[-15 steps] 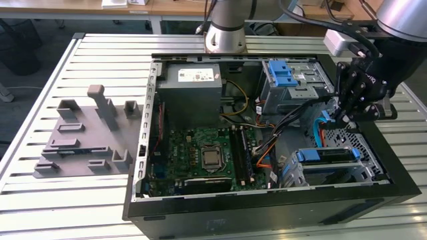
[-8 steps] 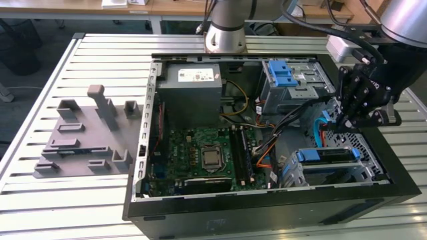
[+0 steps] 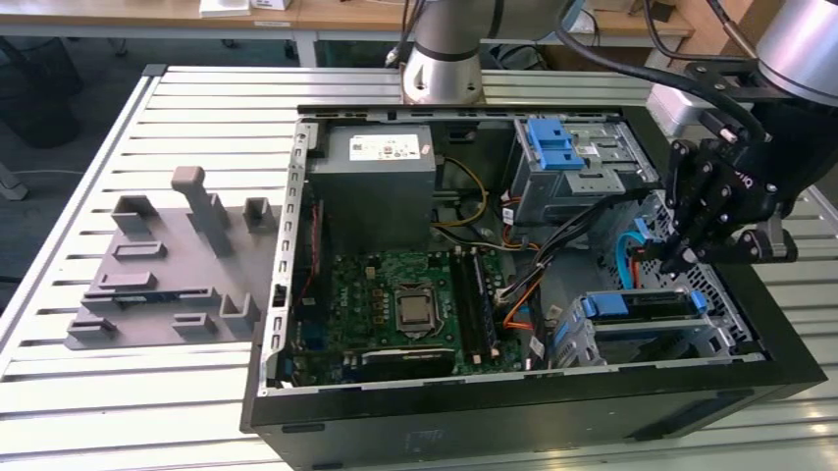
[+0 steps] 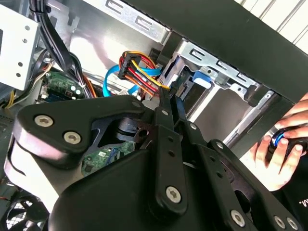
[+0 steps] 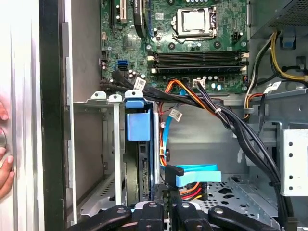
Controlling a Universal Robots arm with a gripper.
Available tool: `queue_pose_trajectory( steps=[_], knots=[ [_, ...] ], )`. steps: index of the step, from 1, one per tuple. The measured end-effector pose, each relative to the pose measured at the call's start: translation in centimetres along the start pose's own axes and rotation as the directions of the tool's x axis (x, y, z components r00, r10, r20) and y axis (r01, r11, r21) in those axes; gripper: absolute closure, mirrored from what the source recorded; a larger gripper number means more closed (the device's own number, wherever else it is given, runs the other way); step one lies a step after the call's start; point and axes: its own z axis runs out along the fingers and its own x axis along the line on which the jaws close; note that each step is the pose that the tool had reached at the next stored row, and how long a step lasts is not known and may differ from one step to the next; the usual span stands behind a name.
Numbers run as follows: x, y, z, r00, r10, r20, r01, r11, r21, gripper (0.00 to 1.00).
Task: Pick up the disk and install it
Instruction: 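Insert the first disk wire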
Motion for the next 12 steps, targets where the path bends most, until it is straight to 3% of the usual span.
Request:
queue_pose_trajectory(
  steps=[3, 5, 9, 12],
  knots=[
    [0.01, -0.01, 0.01, 1.0, -0.001, 0.0005, 0.001, 0.9998, -0.0177, 0.84],
    [0.05, -0.01, 0.04, 1.0, -0.001, 0.0061, 0.001, 0.9997, -0.0252, 0.84],
    [0.09, -0.01, 0.15, 0.9999, -0.001, 0.0134, 0.002, 0.9996, -0.0271, 0.84],
    [0.18, -0.02, 0.39, 0.9999, -0.001, 0.0146, 0.002, 0.9996, -0.0272, 0.84]
  ],
)
